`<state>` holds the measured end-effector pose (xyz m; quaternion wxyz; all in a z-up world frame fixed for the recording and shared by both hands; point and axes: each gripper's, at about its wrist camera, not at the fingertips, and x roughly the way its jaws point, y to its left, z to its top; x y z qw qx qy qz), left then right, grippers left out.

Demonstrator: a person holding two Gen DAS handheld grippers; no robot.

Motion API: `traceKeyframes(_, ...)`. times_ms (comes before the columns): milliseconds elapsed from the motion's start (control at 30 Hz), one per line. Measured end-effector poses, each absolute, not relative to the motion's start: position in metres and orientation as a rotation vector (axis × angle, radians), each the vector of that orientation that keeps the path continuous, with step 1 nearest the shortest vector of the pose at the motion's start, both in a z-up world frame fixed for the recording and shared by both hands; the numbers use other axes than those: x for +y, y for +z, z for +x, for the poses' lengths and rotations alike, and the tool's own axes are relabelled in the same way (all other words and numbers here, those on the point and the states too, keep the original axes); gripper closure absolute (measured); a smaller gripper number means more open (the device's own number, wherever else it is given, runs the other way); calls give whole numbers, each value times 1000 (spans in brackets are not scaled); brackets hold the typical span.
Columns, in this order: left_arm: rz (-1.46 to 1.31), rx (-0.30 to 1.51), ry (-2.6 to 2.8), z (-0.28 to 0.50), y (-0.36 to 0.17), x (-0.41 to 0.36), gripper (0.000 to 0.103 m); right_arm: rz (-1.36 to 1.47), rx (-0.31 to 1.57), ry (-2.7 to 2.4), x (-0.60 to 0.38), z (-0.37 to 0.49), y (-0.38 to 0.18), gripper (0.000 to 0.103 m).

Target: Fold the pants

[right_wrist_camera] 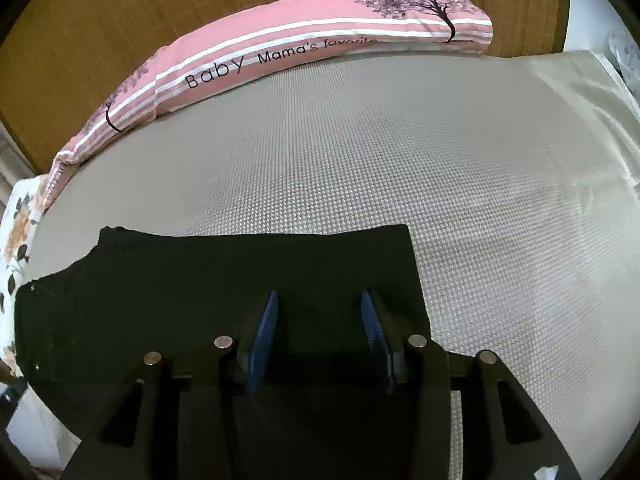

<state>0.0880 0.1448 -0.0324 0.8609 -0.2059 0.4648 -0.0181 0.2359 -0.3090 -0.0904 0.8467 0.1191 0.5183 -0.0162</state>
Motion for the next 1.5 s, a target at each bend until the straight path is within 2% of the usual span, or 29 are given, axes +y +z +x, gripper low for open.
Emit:
traceKeyframes(233, -576, 950, 108, 72, -44, 211, 64, 240, 1091, -60, -298, 234, -87, 57)
traceKeyframes(733, -930, 990, 36, 67, -89, 226, 63, 300, 1162, 228, -201, 181, -81, 55)
traceKeyframes(867, -956, 994, 48, 68, -97, 225, 55, 350, 1175, 301, -185, 172, -80, 55)
traceKeyframes(1067, -1055, 941, 45, 72, -106, 234, 55, 387, 1174, 334, -178, 160, -81, 55)
traceKeyframes(1200, -1086, 887, 40, 78, -109, 236, 48, 419, 1160, 341, -186, 157, -78, 55)
traceKeyframes(1367, -1126, 813, 66, 87, -112, 239, 46, 470, 1155, 326, -196, 155, -79, 55)
traceKeyframes(1433, -1092, 819, 73, 91, -110, 236, 48, 481, 1155, 322, -199, 155, -80, 55)
traceKeyframes(1500, -1056, 834, 104, 91, -109, 235, 67, 486, 1149, 315, -202, 154, -78, 55)
